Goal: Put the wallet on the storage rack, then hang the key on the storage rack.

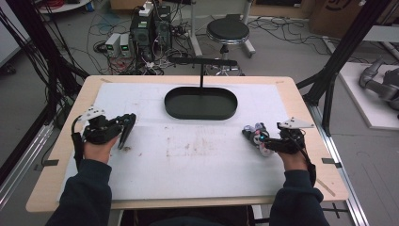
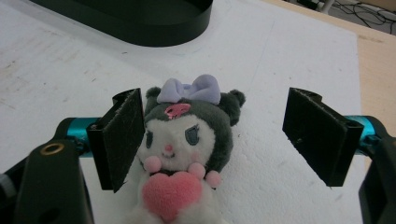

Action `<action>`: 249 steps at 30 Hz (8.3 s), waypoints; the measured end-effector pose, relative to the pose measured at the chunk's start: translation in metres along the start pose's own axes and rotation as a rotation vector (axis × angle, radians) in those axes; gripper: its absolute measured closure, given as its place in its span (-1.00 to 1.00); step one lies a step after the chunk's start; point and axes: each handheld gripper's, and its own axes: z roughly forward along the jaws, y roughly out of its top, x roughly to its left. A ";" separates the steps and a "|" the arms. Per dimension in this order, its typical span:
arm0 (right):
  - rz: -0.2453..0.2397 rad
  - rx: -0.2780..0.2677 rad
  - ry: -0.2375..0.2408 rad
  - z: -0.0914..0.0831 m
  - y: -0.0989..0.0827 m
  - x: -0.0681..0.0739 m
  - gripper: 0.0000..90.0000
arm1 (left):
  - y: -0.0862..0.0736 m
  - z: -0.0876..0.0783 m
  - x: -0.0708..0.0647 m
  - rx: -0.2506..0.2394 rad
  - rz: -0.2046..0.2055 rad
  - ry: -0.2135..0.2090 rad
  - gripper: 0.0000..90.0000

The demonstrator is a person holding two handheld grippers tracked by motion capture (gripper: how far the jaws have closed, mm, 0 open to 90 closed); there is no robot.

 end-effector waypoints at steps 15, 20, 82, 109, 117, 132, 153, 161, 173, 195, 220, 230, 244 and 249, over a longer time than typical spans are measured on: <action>-0.006 0.005 0.003 0.001 0.000 0.001 -0.53 | 0.007 -0.002 -0.003 -0.028 -0.118 -0.145 0.85; -0.006 0.005 0.004 0.001 0.000 0.001 -0.53 | -0.003 0.007 0.001 0.005 -0.136 -0.122 0.85; -0.008 -0.003 0.010 0.000 0.000 0.001 -0.52 | -0.033 0.016 -0.007 0.151 0.074 0.155 0.23; 0.022 -0.044 0.020 -0.004 0.005 -0.004 -0.52 | 0.034 0.047 -0.016 -0.084 0.102 0.004 0.71; 0.029 -0.057 0.029 -0.006 0.005 -0.005 -0.52 | 0.056 0.100 -0.027 -0.073 0.160 -0.024 0.72; 0.042 -0.067 0.044 -0.005 0.006 -0.007 -0.52 | 0.048 0.170 -0.028 -0.027 0.175 0.037 0.72; 0.070 -0.078 0.051 -0.007 0.004 -0.012 -0.52 | 0.036 0.234 -0.034 0.073 0.227 0.135 0.71; 0.070 -0.081 0.054 -0.008 0.003 -0.012 -0.52 | 0.035 0.235 -0.039 0.094 0.123 0.087 0.14; 0.066 -0.092 0.058 -0.011 0.005 -0.009 -0.52 | 0.032 0.221 -0.056 0.106 0.131 -0.025 0.30; 0.058 -0.083 0.060 -0.009 0.005 -0.008 -0.52 | 0.022 0.233 -0.076 0.108 0.144 0.004 0.48; 0.037 -0.080 0.074 -0.006 0.005 -0.006 -0.52 | 0.022 0.173 -0.050 0.016 0.032 -0.140 -0.55; 0.011 -0.067 0.068 0.001 0.007 -0.003 -0.53 | 0.017 0.105 -0.025 -0.060 0.095 -0.122 -0.63; 0.000 -0.063 0.070 -0.002 0.006 0.000 -0.53 | 0.003 0.052 -0.015 -0.088 0.157 -0.051 -0.64; -0.014 -0.053 0.063 -0.001 0.005 0.003 -0.53 | -0.006 0.047 -0.011 -0.075 0.167 -0.032 -0.64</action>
